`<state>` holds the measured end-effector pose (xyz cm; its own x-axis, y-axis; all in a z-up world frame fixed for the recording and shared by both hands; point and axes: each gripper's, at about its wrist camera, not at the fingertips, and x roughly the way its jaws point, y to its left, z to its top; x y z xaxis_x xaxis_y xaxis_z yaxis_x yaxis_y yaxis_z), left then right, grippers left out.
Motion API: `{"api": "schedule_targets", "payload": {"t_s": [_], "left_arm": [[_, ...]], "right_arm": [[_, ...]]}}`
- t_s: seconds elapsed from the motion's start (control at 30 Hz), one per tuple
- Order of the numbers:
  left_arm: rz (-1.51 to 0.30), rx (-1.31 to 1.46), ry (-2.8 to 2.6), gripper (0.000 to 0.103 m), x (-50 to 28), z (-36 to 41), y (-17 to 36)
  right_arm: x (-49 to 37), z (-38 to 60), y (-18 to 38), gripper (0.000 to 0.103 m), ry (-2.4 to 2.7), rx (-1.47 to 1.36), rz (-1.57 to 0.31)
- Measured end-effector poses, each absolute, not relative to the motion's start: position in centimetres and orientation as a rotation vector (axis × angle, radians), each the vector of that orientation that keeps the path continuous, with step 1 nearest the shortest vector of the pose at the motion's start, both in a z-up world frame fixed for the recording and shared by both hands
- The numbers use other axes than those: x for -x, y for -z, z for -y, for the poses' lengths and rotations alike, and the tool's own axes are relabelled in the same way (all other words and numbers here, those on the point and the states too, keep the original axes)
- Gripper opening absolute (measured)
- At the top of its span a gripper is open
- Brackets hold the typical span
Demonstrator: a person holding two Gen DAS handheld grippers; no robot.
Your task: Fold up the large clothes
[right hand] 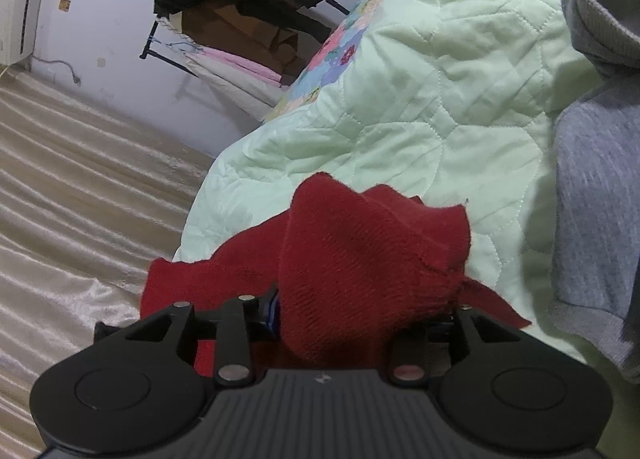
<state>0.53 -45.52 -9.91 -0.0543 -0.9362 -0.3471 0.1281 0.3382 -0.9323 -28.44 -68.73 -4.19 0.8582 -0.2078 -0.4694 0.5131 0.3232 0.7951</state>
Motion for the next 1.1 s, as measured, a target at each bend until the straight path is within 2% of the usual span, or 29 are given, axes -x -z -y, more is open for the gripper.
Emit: {"api": "schedule_targets", "payload": {"t_s": [0.23,0.47,0.63,0.73,0.8,0.87,0.93,0.97,1.0,1.1], "left_arm": [[-1.252,0.814,1.144,0.098,-0.5,44.4,7.8],[-1.234,0.873,1.168,0.098,-0.7,42.7,7.4],[-1.176,0.645,1.224,0.102,0.4,45.0,5.3],[-1.193,0.463,1.175,0.100,1.9,47.3,5.8],[-1.210,0.436,1.132,0.100,2.1,47.8,6.5],[-1.248,0.497,1.083,0.095,1.6,47.5,7.7],[-1.266,0.563,1.046,0.087,1.0,46.6,8.4],[-1.271,0.578,1.030,0.081,0.8,46.4,8.6],[-1.275,0.600,1.014,0.070,0.7,46.1,8.8],[-1.284,0.643,1.003,0.052,0.5,45.5,9.0]], "right_arm": [[25.6,67.4,1.9,0.049,0.473,-0.949,-0.394],[24.8,67.1,1.7,0.055,0.453,-0.894,-0.433],[24.7,66.7,2.1,0.058,0.430,-0.872,-0.444],[24.5,66.3,2.1,0.060,0.395,-0.854,-0.447],[24.5,66.0,2.1,0.063,0.367,-0.850,-0.450],[24.5,65.7,2.3,0.068,0.355,-0.874,-0.455],[25.0,65.9,2.8,0.075,0.352,-0.943,-0.431],[25.1,65.9,3.1,0.082,0.352,-0.969,-0.425],[25.2,66.1,3.4,0.085,0.354,-1.010,-0.420],[25.5,66.4,4.5,0.085,0.350,-1.137,-0.392]]}}
